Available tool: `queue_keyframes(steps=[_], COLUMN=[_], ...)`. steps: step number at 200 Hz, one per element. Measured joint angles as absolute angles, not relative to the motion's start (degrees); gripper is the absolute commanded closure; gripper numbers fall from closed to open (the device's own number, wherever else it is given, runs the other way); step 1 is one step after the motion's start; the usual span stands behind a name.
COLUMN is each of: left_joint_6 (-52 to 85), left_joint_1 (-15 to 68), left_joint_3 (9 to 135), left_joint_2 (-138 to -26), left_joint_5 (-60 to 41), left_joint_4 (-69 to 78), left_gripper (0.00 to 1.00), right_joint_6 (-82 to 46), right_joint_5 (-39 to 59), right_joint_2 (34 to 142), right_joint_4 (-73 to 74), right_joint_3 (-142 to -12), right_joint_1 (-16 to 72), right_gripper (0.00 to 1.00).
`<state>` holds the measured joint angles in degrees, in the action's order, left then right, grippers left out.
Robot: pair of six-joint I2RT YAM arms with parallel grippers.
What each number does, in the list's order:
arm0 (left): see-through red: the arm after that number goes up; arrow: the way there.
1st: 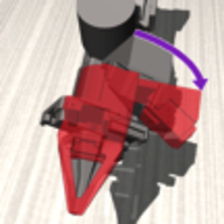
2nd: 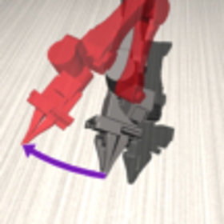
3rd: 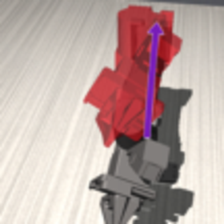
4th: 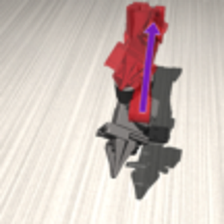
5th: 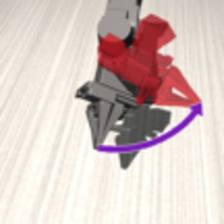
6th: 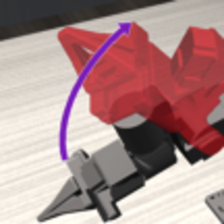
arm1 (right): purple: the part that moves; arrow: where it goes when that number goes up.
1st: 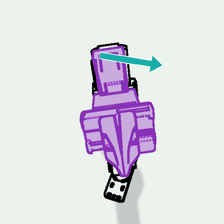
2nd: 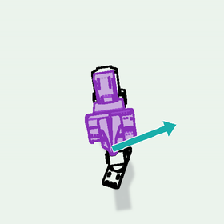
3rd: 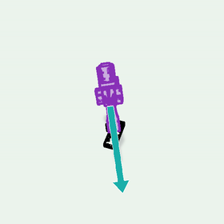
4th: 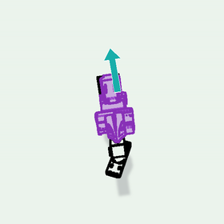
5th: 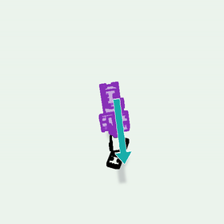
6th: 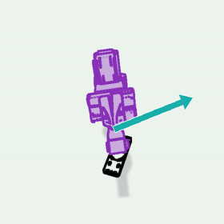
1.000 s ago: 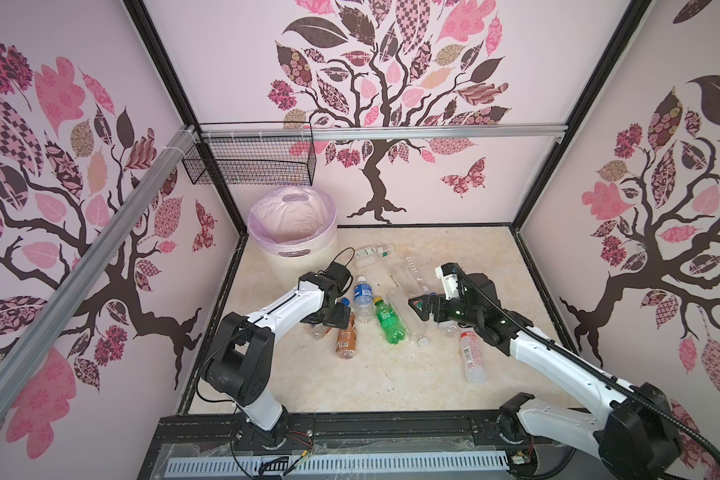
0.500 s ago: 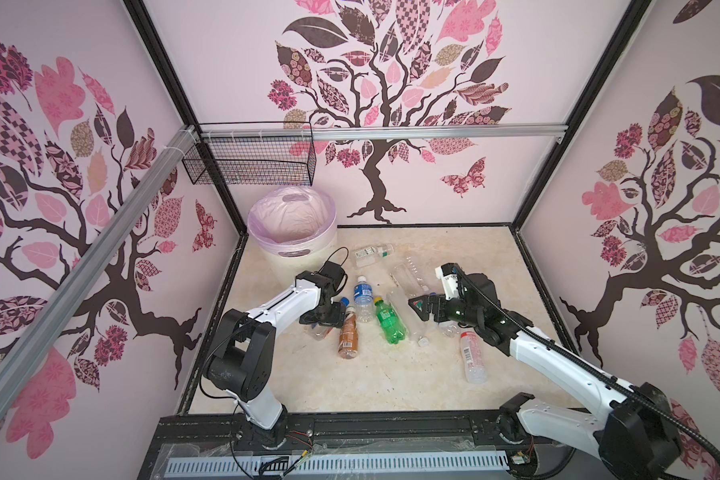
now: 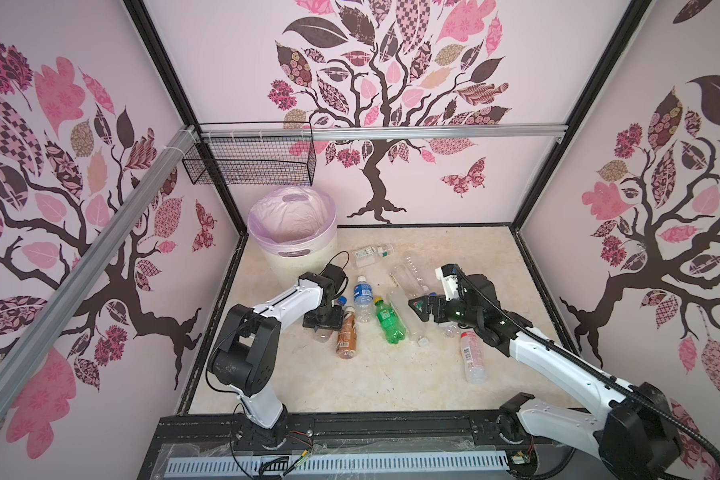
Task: Throw the plastic bottles in the bin
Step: 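Lower the left gripper onto the blue-cap clear bottle and close it, then lift the blue-cap bottle with the left gripper over the bin and release it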
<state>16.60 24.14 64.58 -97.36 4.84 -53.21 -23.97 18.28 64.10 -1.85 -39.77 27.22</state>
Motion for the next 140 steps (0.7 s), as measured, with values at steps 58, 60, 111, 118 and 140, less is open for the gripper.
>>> queue_keyframes(steps=[58,60,111,118,140], left_joint_6=[16.64,16.64,16.78,16.75,16.69], left_joint_1=[24.14,24.14,24.14,24.14,24.14], left_joint_3=[64.58,64.58,64.58,64.53,64.18], left_joint_2=[-97.36,-97.36,-96.84,-96.33,-93.6], left_joint_5=[4.67,4.67,4.91,4.91,4.58], left_joint_4=[-53.21,-53.21,-53.17,-53.1,-52.58], left_gripper=[0.46,0.46,0.49,0.49,0.49], right_joint_6=[-24.03,-24.03,-24.03,-24.03,-24.03], right_joint_5=[18.31,18.31,18.31,18.31,18.28], right_joint_2=[64.1,64.1,64.1,64.1,63.68], right_joint_4=[-1.85,-1.85,-1.91,-1.91,-2.2], right_joint_3=[-39.77,-39.77,-39.77,-39.77,-39.77], right_joint_1=[27.22,27.2,27.22,27.22,27.22], right_gripper=[0.0,0.0,0.0,0.0,0.01])
